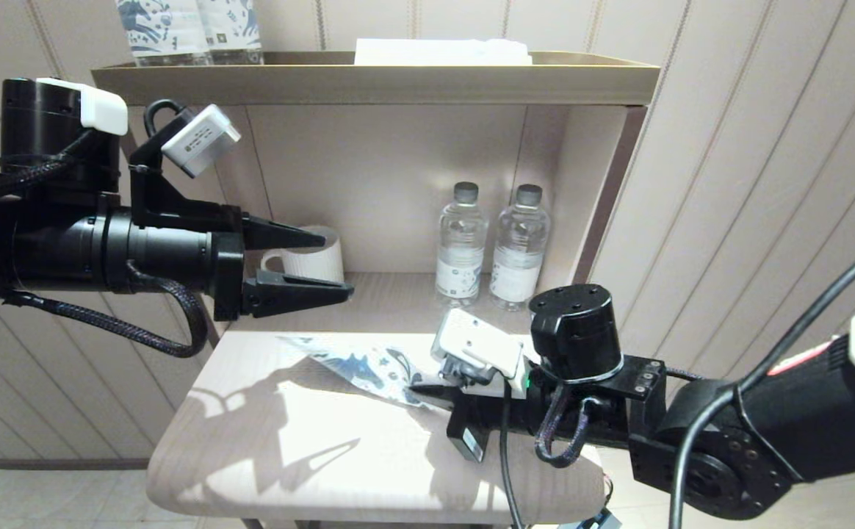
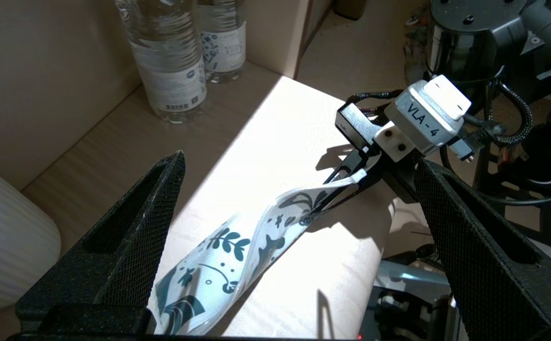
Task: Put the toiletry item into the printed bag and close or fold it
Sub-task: Close the strorage bag and place it on the desk
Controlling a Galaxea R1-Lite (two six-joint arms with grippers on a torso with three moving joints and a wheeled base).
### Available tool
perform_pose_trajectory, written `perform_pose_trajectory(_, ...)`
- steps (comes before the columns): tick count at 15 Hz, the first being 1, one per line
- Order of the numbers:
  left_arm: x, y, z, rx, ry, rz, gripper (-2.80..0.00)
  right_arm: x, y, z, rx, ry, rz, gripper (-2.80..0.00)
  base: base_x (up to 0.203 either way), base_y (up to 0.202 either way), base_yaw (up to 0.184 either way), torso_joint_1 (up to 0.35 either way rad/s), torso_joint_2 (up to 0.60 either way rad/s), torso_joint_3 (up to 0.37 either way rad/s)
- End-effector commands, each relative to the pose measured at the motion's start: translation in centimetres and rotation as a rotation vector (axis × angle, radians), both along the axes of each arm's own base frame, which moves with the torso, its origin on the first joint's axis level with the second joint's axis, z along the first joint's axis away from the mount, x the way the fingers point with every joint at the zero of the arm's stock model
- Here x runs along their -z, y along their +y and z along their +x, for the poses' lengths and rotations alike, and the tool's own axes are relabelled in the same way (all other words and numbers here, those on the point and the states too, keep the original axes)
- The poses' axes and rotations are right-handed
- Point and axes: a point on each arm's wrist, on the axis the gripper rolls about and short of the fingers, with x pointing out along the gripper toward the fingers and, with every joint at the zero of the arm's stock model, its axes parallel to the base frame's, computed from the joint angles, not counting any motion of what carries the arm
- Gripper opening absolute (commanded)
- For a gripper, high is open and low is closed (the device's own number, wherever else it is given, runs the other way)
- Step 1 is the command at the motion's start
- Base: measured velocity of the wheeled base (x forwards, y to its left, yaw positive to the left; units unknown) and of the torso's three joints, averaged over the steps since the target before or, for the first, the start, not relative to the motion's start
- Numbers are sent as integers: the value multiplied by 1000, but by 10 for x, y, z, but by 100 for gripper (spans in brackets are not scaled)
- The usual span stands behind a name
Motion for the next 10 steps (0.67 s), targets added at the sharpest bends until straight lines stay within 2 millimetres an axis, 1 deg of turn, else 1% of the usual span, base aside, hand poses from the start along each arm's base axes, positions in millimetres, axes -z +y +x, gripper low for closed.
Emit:
perform_pose_trajectory(1, 1, 0, 1, 5, 4, 0, 0, 1, 0, 1, 0, 3, -3, -280, 0, 0, 0, 0, 0, 0)
perform_pose_trajectory(4, 3, -4, 1, 16, 9, 2, 0, -6, -2, 3, 9, -14, 14, -280, 0, 0, 0, 0, 0, 0)
perform_pose_trajectory(7, 10, -11, 5, 32, 30, 14, 0, -14, -5, 4, 19, -36, 31, -280, 0, 0, 0, 0, 0, 0)
perform_pose_trajectory(10, 14, -14, 10, 37, 42, 19, 0, -35, -8, -3, 1, -64, 55, -280, 0, 0, 0, 0, 0, 0)
